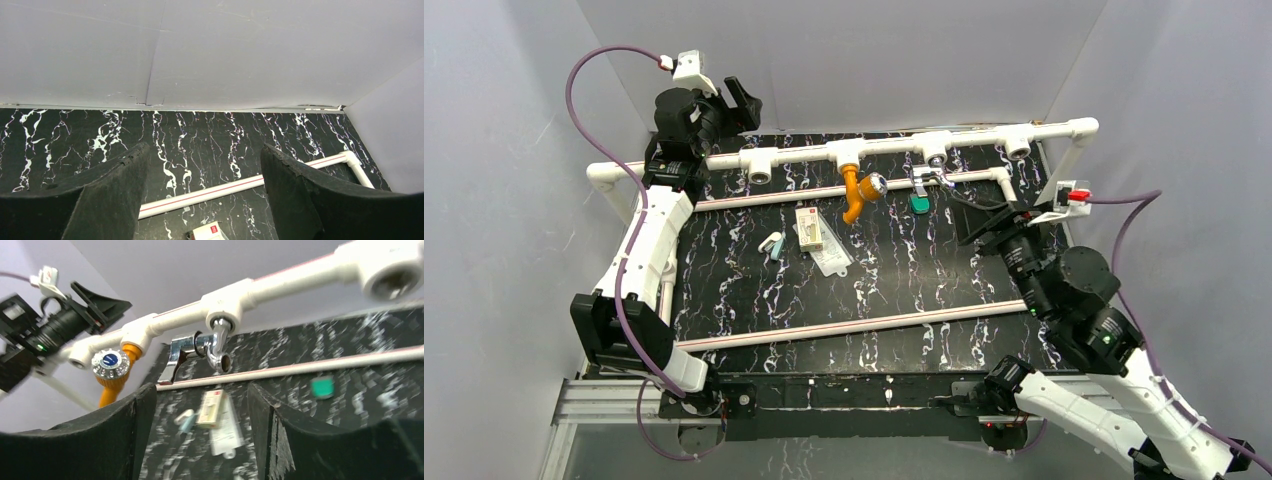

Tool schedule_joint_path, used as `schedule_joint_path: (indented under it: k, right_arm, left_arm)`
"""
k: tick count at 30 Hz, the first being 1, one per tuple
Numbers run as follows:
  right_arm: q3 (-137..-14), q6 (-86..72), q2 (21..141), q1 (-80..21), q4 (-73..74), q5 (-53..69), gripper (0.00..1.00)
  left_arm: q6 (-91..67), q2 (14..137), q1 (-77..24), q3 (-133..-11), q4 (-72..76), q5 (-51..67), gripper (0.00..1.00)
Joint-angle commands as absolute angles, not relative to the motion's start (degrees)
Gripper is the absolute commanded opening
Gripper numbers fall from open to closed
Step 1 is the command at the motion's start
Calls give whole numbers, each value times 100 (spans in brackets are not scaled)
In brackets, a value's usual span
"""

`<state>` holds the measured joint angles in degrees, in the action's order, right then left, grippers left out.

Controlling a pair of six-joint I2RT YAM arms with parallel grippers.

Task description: Install the water faucets

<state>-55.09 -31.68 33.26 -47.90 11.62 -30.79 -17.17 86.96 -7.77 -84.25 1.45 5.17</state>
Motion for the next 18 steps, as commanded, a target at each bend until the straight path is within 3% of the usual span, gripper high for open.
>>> schedule_joint_path:
  k: [1,10,18]
  right_arm:
    - [-6056,-407,3425,-4802,1519,-2920,73]
    - [-5928,3266,3672,-4807,1462,-2438,78]
    - [-5813,5470,4013,-4806,1010,-2055,79]
  left_arm:
    - [-1734,9475,-677,-7683,-1370,545,78]
    - [-1745,9483,-677,-7683,-1365,569,78]
    - [-1752,9492,-677,-7685,-1365,586,78]
